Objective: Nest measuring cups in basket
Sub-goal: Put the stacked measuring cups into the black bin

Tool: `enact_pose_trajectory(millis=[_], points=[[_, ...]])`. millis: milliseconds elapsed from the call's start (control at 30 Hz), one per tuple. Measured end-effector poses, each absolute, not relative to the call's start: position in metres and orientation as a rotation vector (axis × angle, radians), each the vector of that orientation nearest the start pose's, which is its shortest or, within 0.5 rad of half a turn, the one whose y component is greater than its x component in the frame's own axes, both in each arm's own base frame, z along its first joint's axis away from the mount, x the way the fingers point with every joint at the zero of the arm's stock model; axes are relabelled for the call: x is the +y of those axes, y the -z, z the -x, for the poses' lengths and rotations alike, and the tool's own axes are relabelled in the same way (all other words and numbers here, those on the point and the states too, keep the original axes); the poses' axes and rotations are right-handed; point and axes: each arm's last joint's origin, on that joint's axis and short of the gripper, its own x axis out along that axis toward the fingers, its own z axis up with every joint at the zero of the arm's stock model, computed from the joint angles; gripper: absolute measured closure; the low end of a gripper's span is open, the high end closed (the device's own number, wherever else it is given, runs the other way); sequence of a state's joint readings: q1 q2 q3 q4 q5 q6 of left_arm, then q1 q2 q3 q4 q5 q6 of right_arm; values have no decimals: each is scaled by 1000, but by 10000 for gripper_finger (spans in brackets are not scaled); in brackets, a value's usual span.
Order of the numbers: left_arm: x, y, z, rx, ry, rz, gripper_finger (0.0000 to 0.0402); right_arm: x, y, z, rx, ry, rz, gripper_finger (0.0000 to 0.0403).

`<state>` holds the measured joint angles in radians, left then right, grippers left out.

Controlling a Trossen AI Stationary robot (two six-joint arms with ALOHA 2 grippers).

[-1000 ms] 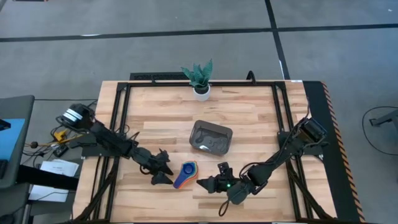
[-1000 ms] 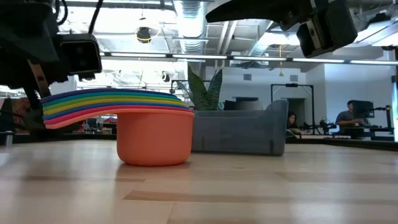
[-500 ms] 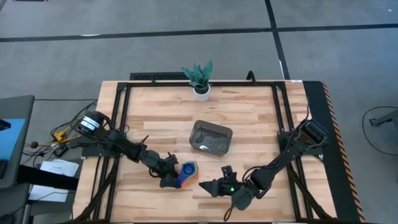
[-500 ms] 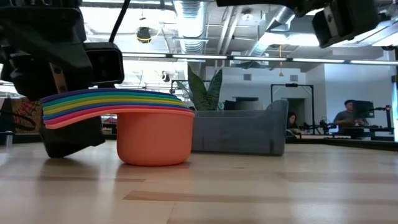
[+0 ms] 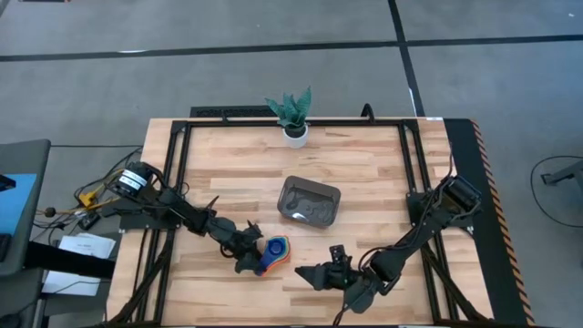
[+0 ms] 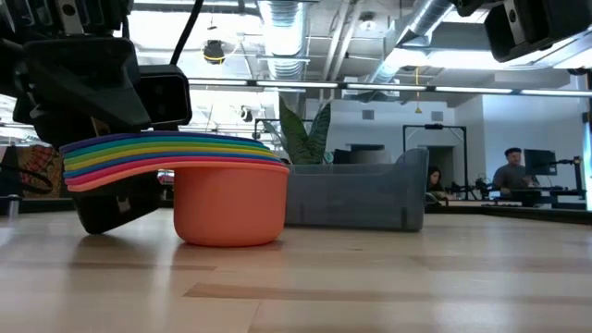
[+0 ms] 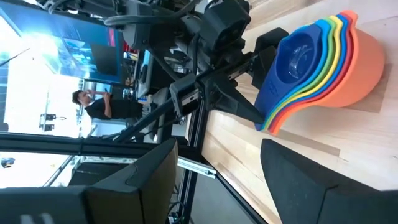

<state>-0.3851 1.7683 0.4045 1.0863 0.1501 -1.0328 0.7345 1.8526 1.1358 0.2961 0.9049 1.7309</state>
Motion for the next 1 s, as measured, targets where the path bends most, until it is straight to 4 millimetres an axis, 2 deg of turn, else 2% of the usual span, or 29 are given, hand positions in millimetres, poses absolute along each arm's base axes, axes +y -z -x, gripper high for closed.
enact_pose_trajectory(millis=[633, 867, 1000], points=[[-110, -109, -253, 510, 306, 947, 167, 247, -207, -310, 38, 368, -1403, 148], [-115, -111, -260, 533, 305, 910, 167, 247, -207, -310, 37, 369, -1407, 148], [-115, -111, -261, 538, 313, 904, 181, 247, -207, -310, 35, 369, -1411, 148]])
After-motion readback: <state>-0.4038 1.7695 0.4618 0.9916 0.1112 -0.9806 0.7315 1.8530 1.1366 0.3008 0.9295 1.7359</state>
